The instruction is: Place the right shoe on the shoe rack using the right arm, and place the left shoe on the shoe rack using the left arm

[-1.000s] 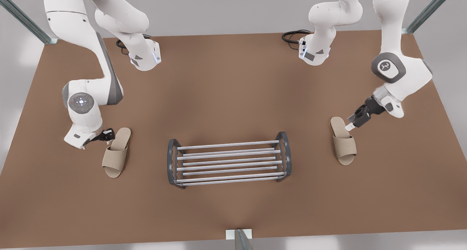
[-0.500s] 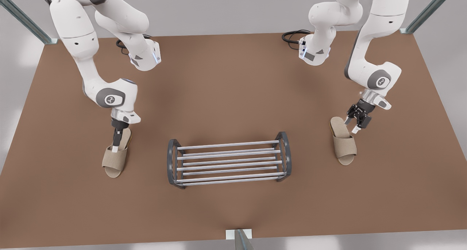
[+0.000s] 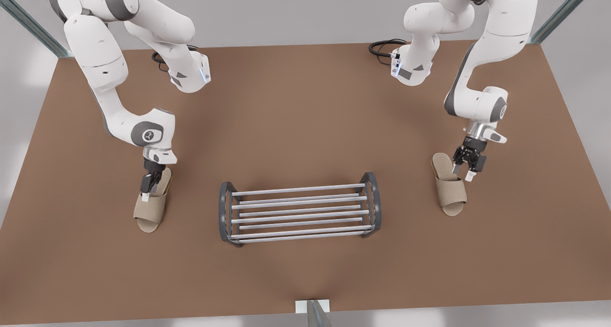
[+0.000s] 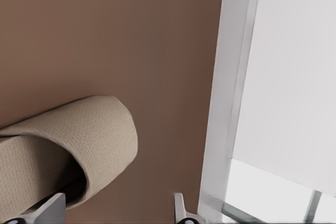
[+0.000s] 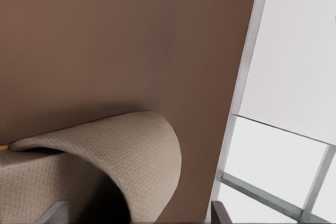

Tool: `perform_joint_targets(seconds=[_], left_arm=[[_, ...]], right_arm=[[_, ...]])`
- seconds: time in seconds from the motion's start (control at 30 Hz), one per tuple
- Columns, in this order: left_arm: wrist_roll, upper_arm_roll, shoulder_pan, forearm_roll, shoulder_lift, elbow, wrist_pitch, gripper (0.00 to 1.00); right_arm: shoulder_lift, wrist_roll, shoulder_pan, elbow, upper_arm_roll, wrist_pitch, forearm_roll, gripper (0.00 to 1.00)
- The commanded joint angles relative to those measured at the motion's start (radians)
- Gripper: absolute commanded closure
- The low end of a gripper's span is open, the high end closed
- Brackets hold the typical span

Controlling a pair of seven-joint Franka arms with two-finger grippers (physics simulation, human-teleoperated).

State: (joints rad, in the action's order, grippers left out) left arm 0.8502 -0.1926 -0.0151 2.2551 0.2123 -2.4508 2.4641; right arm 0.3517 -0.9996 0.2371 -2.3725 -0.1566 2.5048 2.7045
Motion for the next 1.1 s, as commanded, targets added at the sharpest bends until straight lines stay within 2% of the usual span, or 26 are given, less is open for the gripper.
perform_joint_targets(seconds=[0.0,0.17,0.2,0.23,0.43,0.53,0.6,0.8,0.87,0.9,0.93,0.97,1.07], left_arm=[[0.331,-0.001,0.001,0.034,0.004,0.001,-0.122,0.0],[0.334,-0.001,0.001,0.02,0.061,0.038,-0.129,0.0],[0.334,-0.001,0.001,0.018,0.073,0.038,-0.129,0.0],[0.334,-0.001,0.0,0.02,0.085,0.038,-0.129,0.0],[0.334,-0.001,0.0,0.02,0.096,0.032,-0.129,0.0],[0.334,-0.001,0.0,0.021,0.128,0.052,-0.148,0.0],[0.333,-0.001,-0.002,0.021,0.157,0.076,-0.152,0.0],[0.322,-0.001,-0.011,0.034,0.194,0.127,-0.151,0.0],[0.322,-0.001,-0.011,0.034,0.205,0.136,-0.152,0.0],[0.322,-0.001,-0.012,0.032,0.206,0.139,-0.151,0.03],[0.32,-0.001,-0.012,0.032,0.209,0.141,-0.152,0.21],[0.32,-0.001,-0.012,0.032,0.211,0.141,-0.152,0.33],[0.322,-0.001,-0.012,0.031,0.219,0.144,-0.152,0.41]], right_arm=[[0.015,-0.353,0.001,0.007,0.014,-0.076,0.041,0.0],[0.041,-0.352,0.001,0.035,0.029,-0.098,0.067,0.0],[0.041,-0.352,0.001,0.044,0.029,-0.098,0.067,0.05],[0.041,-0.352,-0.001,0.044,0.028,-0.096,0.069,0.04],[0.066,-0.36,-0.013,0.055,0.029,-0.096,0.107,0.06],[0.07,-0.361,-0.015,0.073,0.038,-0.081,0.182,0.07],[0.075,-0.363,-0.021,0.087,0.049,-0.08,0.201,0.13],[0.089,-0.361,-0.022,0.095,0.066,-0.08,0.225,0.23],[0.09,-0.361,-0.033,0.096,0.066,-0.081,0.227,0.23],[0.095,-0.361,-0.035,0.101,0.066,-0.081,0.227,0.24],[0.095,-0.361,-0.036,0.102,0.066,-0.081,0.227,0.25],[0.096,-0.361,-0.036,0.104,0.066,-0.081,0.227,0.25],[0.096,-0.361,-0.036,0.105,0.066,-0.081,0.227,0.28]])
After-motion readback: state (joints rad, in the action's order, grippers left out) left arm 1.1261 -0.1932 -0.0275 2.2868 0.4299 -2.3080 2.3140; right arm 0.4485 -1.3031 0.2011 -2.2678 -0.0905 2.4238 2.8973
